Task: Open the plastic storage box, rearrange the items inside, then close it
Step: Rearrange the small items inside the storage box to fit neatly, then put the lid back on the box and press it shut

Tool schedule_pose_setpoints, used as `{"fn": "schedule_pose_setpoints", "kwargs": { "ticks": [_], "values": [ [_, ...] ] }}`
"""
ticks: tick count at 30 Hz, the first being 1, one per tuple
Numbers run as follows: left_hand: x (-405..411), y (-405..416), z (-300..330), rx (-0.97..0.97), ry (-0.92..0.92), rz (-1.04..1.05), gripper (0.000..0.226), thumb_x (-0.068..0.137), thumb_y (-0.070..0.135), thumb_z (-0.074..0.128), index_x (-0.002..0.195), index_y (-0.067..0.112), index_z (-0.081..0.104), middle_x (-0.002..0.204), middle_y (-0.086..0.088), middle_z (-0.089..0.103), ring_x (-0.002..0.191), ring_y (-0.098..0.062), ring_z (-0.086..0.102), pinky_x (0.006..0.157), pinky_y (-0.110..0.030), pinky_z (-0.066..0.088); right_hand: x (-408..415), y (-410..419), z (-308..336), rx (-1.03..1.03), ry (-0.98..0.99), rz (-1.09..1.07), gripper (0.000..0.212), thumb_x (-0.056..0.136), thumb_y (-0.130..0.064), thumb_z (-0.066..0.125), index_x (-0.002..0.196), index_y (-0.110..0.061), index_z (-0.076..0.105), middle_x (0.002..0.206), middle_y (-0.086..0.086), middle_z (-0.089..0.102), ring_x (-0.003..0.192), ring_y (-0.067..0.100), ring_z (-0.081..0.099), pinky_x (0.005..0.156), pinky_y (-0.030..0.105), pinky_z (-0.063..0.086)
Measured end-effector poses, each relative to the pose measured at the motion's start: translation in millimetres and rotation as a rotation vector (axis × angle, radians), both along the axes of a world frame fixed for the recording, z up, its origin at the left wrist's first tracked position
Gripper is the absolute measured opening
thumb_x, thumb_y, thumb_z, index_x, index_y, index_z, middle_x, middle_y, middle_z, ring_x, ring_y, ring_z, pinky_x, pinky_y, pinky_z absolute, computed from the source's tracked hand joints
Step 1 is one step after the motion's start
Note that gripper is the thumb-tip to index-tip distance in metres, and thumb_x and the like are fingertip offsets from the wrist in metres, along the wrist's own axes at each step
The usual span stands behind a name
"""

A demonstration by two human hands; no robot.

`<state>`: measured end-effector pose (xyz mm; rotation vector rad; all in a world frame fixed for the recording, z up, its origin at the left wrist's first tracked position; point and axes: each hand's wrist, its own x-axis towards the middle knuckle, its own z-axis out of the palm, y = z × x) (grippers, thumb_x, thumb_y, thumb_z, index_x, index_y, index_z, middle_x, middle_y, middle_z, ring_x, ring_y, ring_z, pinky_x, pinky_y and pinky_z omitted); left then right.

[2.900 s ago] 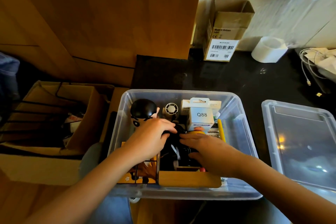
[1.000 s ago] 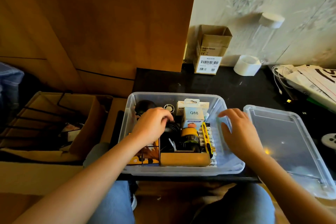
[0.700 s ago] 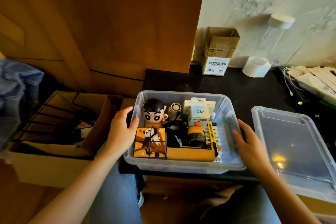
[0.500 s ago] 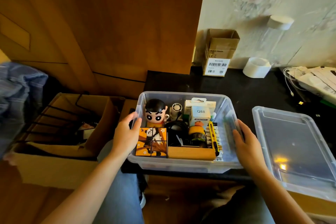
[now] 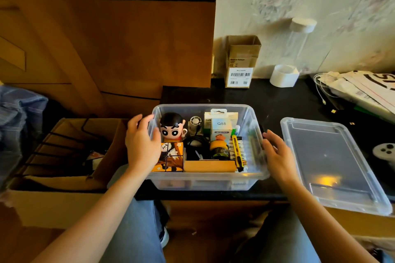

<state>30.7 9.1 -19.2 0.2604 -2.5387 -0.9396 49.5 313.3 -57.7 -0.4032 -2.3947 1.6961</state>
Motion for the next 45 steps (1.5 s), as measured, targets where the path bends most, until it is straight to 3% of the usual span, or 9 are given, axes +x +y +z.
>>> {"fn": "schedule_pose_setpoints", "kwargs": {
  "ticks": [4,9,13,20,24,28,35,40,45],
  "values": [
    [8,57,21,0.055,0.13,-0.294,0.024,0.092,0.007,0.054,0.114,0.012,0.063,0.124,-0.004,0.048,0.117,-0.006,0.041,0.092,0.001,0.03,22,35,-13,-0.026,0.025,-0.223,0.02,0.095,-0.021,0.049,0.109,-0.021,0.063,0.103,-0.004,0.068,0.096,0.011,0.061,0.083,0.026,0.048],
    [17,144,27,0.173,0.069,-0.632,0.021,0.092,0.004,0.053,0.097,0.018,0.067,0.111,0.003,0.053,0.108,0.001,0.047,0.097,-0.011,0.036,71,94,-50,-0.129,-0.169,-0.539,0.025,0.092,-0.024,0.05,0.084,-0.009,0.069,0.067,0.005,0.067,0.063,0.017,0.063,0.058,0.027,0.049],
    [26,189,20,0.188,-0.029,-0.751,0.024,0.093,0.004,0.051,0.093,0.018,0.069,0.108,0.007,0.054,0.107,0.0,0.05,0.092,-0.006,0.035,104,120,-76,-0.252,-0.394,-0.601,0.035,0.093,-0.035,0.051,0.074,-0.008,0.062,0.069,0.009,0.064,0.063,0.021,0.062,0.052,0.027,0.047],
    [33,215,13,0.122,-0.11,-0.76,0.021,0.094,0.007,0.051,0.093,0.017,0.069,0.112,0.006,0.055,0.109,-0.006,0.05,0.084,0.005,0.032,113,131,-77,-0.506,-0.346,-0.585,0.019,0.091,-0.027,0.056,0.094,-0.009,0.061,0.087,0.01,0.065,0.078,0.019,0.065,0.066,0.028,0.054],
    [34,216,12,0.118,-0.128,-0.773,0.02,0.094,0.008,0.051,0.095,0.015,0.069,0.114,0.004,0.055,0.11,-0.007,0.05,0.084,0.006,0.032,108,129,-66,-0.648,-0.293,-0.647,0.011,0.093,-0.018,0.055,0.086,-0.01,0.06,0.084,0.011,0.066,0.076,0.02,0.065,0.082,0.037,0.053],
    [31,216,12,0.127,-0.118,-0.785,0.021,0.094,0.007,0.051,0.095,0.016,0.07,0.114,0.005,0.056,0.108,-0.006,0.05,0.083,0.006,0.032,100,124,-43,-0.818,-0.105,-0.631,0.006,0.093,-0.013,0.054,0.091,-0.008,0.054,0.092,0.012,0.07,0.085,0.022,0.068,0.073,0.032,0.057],
    [21,219,17,0.212,-0.134,-0.808,0.022,0.095,0.007,0.05,0.096,0.021,0.066,0.109,0.009,0.054,0.105,-0.001,0.05,0.084,0.002,0.034,96,105,3,-0.755,0.157,-0.544,0.005,0.092,-0.006,0.052,0.089,-0.01,0.051,0.091,0.011,0.068,0.085,0.018,0.069,0.067,0.022,0.058],
    [7,210,30,0.514,-0.237,-0.708,0.021,0.1,0.02,0.043,0.115,0.021,0.057,0.122,-0.001,0.056,0.106,-0.006,0.054,0.082,-0.01,0.043,94,99,35,-0.761,0.274,-0.311,0.009,0.086,-0.006,0.056,0.09,-0.011,0.049,0.1,0.019,0.07,0.094,0.03,0.068,0.081,0.037,0.057],
    [-8,176,53,0.953,-0.251,-0.502,0.036,0.102,0.037,0.026,0.118,0.017,0.051,0.113,-0.009,0.061,0.091,-0.018,0.065,0.083,-0.031,0.052,79,86,57,-0.754,0.275,-0.139,0.023,0.095,-0.01,0.045,0.117,-0.013,0.051,0.095,0.015,0.071,0.089,0.027,0.069,0.068,0.028,0.056]
  ]
}}
